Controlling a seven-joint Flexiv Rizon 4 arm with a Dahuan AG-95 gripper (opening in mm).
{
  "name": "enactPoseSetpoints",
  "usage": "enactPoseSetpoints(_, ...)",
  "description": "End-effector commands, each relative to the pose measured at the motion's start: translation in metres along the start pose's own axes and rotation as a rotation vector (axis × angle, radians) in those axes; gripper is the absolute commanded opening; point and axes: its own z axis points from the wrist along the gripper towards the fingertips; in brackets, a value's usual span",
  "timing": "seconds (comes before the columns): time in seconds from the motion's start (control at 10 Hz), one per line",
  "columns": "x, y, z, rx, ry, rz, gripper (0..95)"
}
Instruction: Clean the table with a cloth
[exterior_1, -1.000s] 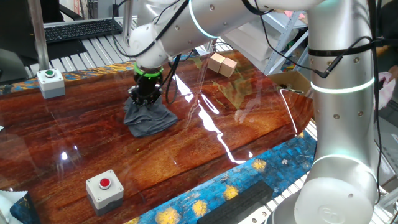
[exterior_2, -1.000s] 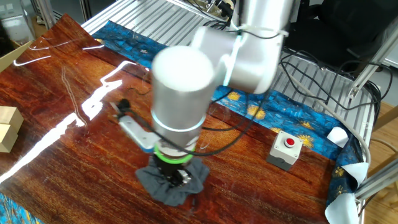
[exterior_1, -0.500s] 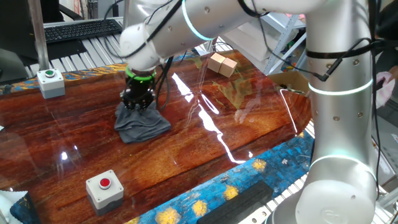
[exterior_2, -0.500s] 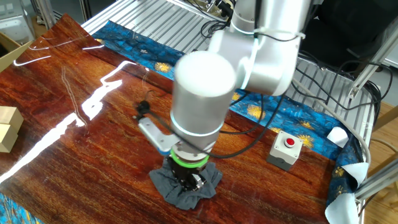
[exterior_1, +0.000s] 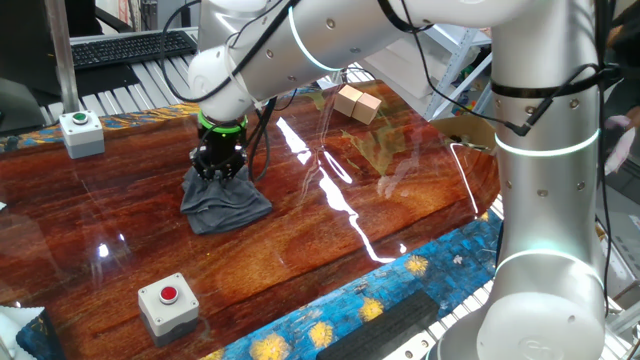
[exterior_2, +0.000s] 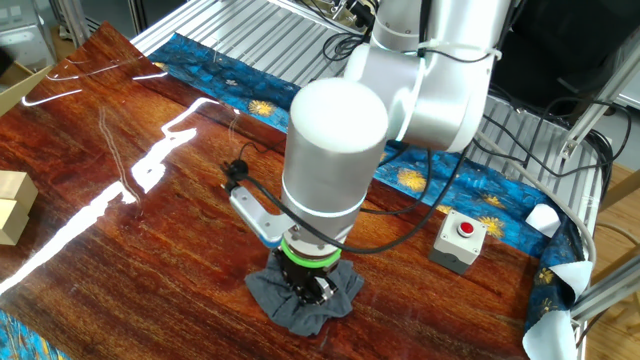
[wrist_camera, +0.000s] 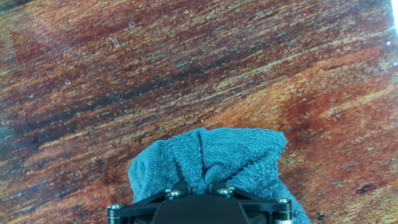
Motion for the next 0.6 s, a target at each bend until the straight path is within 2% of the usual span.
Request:
enactPoseSetpoints(0.1,0.0017,-0.0008,-0.0026,-0.001,-0.001,-0.002,0.0)
enactPoseSetpoints(0.3,0.002,-0.001,-0.0035,-0.007,-0.004,0.001,0.0)
enactPoseSetpoints(0.5,0.002,-0.001,-0.0035,-0.008,0.007,0.016,0.0)
enactPoseSetpoints(0.6,0.0024,-0.0008,-0.0038,-0.004,0.007,0.04,19.0)
